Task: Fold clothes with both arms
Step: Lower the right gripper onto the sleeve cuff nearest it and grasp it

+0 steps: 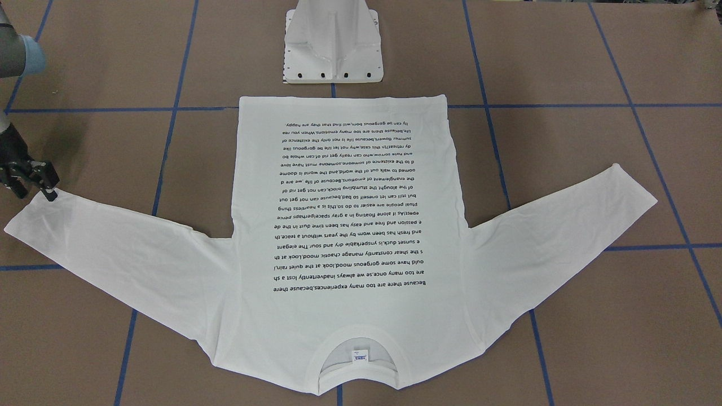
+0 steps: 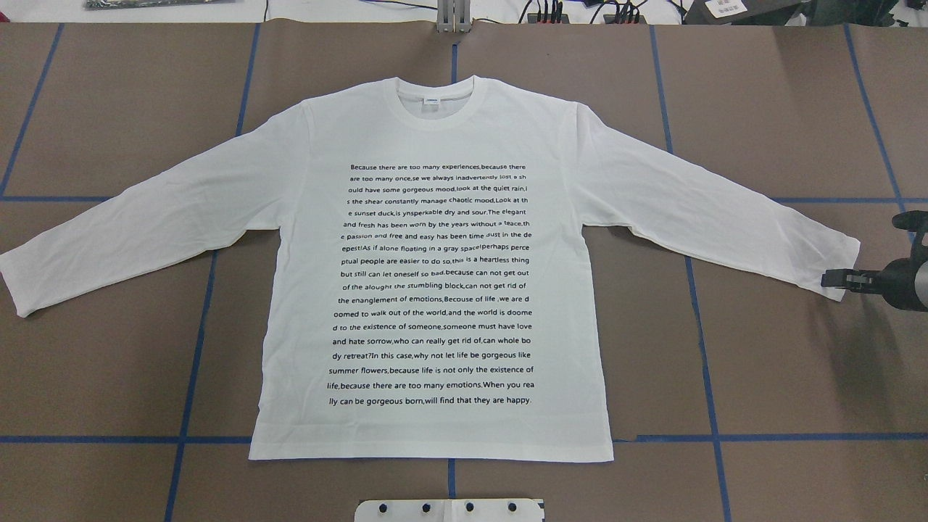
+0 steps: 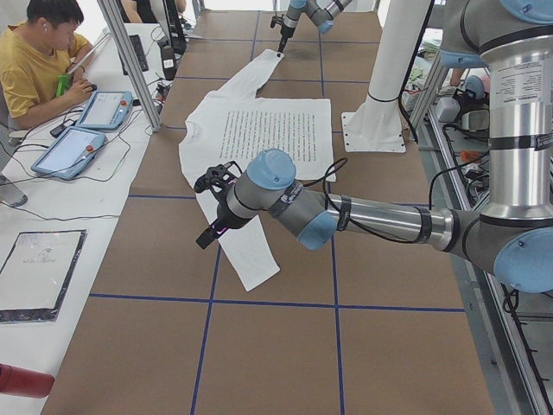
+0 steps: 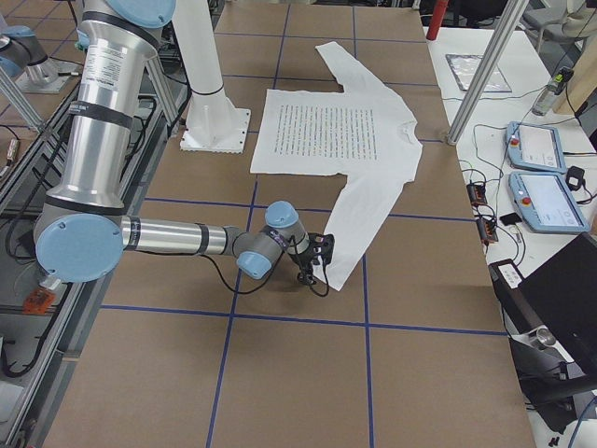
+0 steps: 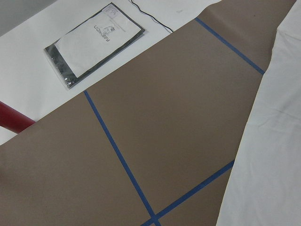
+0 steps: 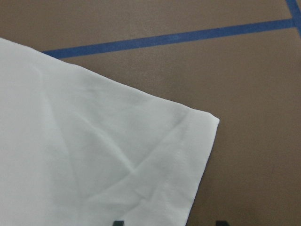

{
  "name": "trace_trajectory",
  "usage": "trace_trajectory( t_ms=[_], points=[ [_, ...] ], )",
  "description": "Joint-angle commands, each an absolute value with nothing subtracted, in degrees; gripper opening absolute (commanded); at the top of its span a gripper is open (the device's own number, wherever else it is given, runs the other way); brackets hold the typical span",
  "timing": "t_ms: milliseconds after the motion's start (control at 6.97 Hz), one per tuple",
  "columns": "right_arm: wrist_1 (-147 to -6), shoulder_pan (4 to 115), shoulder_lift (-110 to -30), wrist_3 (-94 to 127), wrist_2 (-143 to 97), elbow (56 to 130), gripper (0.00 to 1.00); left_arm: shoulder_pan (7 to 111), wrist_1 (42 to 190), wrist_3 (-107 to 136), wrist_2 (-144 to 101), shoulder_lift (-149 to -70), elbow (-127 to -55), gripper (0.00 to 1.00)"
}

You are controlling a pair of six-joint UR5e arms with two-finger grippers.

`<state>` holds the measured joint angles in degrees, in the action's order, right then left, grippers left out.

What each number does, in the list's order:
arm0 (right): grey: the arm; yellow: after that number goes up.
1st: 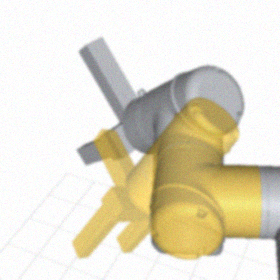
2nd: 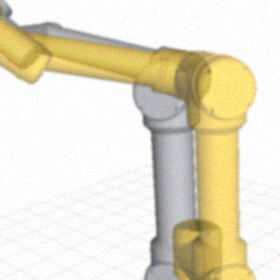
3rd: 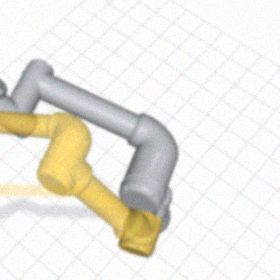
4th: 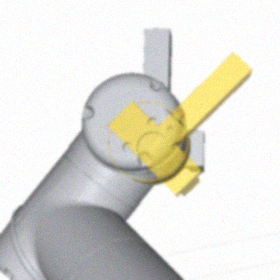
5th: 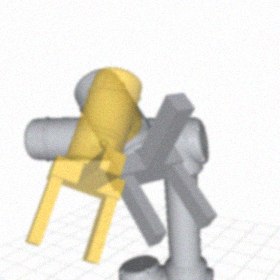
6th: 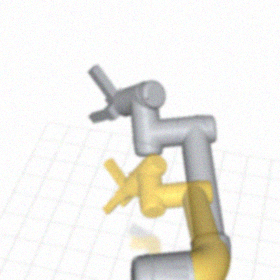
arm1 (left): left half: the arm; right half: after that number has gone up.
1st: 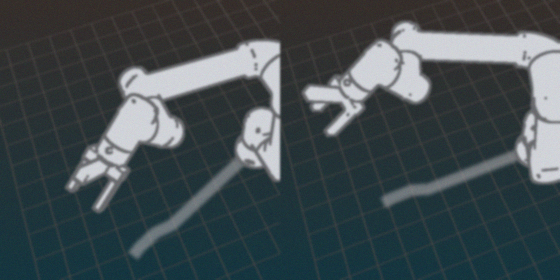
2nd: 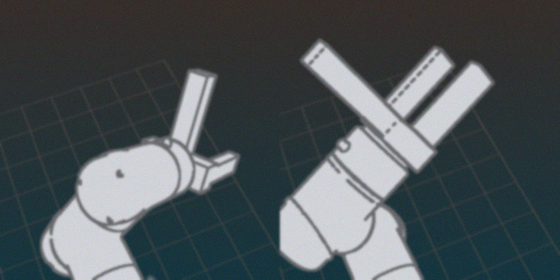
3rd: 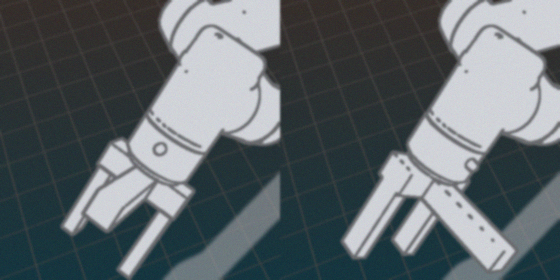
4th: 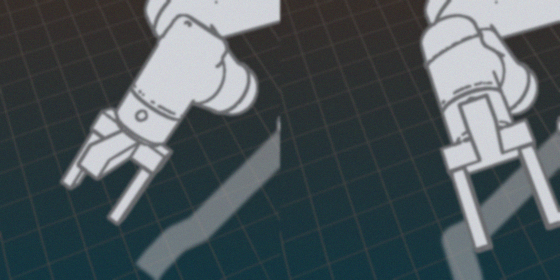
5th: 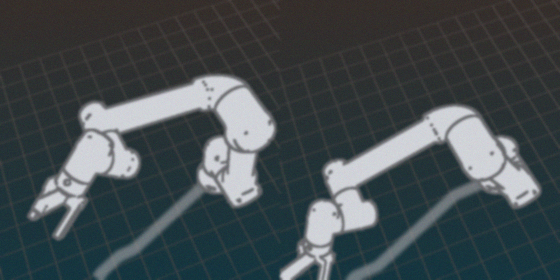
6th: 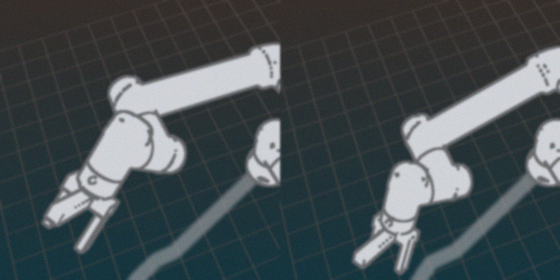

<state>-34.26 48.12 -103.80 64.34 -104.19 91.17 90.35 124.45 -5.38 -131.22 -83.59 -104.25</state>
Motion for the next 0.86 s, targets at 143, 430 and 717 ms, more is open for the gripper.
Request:
trace_trajectory(
  t_ms=[143, 430, 717],
  points=[
    [-34.2, 47.9, -103.1, 64.2, -104.1, 91.1, 0.00, 90.4, 124.5, -5.4, -132.6, -83.6, -104.2, 1.00],
    [-34.2, 48.0, -102.7, 63.9, -104.3, 92.2, 0.00, 90.4, 124.5, -5.5, -136.6, -83.5, -103.8, 1.00],
    [-34.4, 49.5, -102.3, 63.3, -104.9, 95.2, 0.00, 90.4, 124.5, -5.6, -136.6, -83.5, -103.8, 1.00]
  ],
)
